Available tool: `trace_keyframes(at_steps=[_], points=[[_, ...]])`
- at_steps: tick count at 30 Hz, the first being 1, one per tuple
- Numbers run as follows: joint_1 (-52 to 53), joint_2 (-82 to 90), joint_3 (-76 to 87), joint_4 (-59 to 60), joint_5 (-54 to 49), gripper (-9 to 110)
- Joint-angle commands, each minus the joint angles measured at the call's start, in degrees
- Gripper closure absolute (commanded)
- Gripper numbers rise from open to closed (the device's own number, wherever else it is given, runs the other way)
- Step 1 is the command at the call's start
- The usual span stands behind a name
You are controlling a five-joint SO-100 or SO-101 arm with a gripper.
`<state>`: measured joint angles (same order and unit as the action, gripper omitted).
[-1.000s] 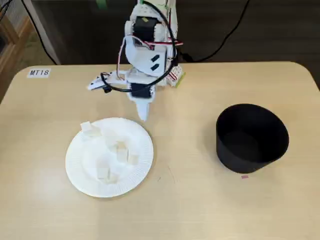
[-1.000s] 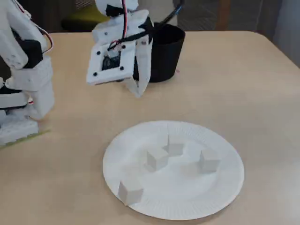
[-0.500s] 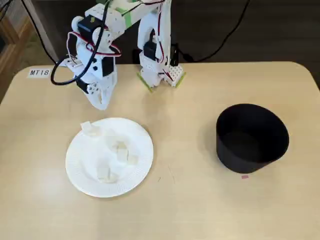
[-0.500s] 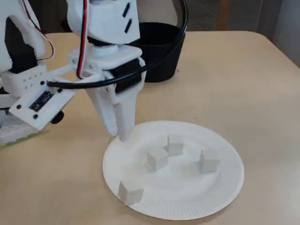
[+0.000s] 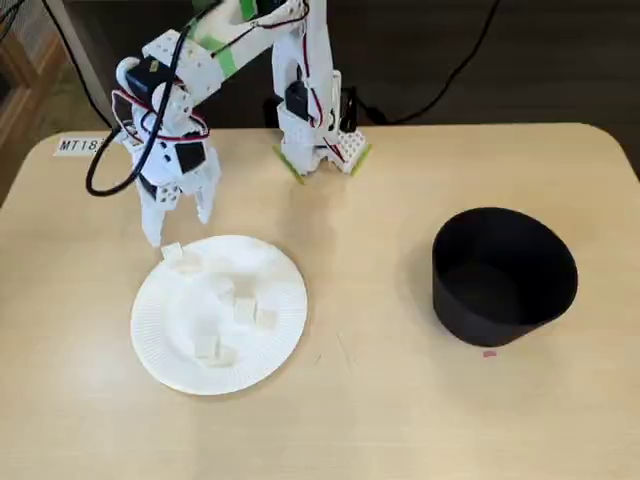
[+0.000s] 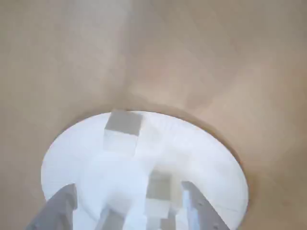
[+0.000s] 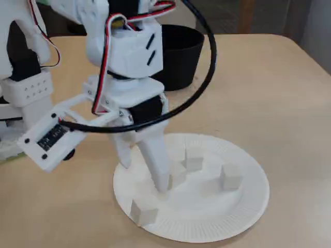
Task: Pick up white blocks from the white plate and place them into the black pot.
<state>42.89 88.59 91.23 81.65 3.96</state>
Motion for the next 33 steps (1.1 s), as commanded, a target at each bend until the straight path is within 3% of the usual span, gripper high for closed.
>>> trace_keyframes(at_steps=[1, 25, 33], points=[[1.32, -0.88, -2.99, -1.67, 0.35, 71], [3.78, -8.70, -3.08, -7.47, 1.58, 76], [3.60, -10.90, -3.08, -12.13, 2.37, 90]])
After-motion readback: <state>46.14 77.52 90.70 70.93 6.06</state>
